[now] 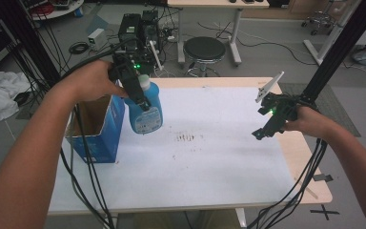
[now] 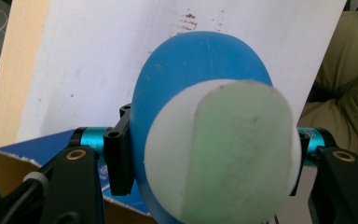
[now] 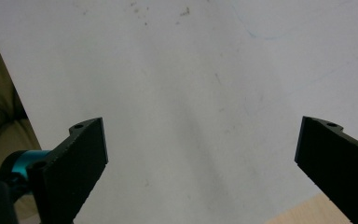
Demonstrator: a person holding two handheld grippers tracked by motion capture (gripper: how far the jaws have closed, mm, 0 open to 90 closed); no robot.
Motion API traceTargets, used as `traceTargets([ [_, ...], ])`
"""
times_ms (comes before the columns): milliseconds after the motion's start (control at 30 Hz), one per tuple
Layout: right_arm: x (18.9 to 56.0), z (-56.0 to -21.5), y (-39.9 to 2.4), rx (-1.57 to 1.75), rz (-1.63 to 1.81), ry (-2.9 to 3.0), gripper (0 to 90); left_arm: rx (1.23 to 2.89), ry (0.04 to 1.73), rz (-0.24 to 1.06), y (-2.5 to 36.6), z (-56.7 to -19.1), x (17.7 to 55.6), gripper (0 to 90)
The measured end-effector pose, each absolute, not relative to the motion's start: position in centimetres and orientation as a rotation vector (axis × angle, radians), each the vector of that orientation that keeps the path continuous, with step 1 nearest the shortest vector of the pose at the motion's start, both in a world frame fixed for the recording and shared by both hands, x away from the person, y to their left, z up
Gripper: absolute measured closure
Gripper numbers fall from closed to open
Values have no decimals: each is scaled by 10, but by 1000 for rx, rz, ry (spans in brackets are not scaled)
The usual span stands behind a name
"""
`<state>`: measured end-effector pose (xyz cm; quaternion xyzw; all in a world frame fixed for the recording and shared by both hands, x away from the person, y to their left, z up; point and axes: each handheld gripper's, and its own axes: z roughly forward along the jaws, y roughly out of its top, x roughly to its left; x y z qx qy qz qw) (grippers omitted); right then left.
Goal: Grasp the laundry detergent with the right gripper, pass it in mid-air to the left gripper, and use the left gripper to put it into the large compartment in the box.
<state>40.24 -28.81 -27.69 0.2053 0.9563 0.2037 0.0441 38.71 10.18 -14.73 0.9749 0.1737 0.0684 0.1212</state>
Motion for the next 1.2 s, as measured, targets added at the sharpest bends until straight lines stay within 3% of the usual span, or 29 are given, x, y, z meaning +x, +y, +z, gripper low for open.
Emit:
traceTargets([
  [333,403,-284,-299,633,577,2939,14,2801,615,201,130,-126,392,381],
  [833,404,-282,-301,629,618,2933,14,2751,613,258,181,-91,384,381],
  [1200,403,-280,-304,641,637,2903,14,2739,626,308,221,-85,382,381],
])
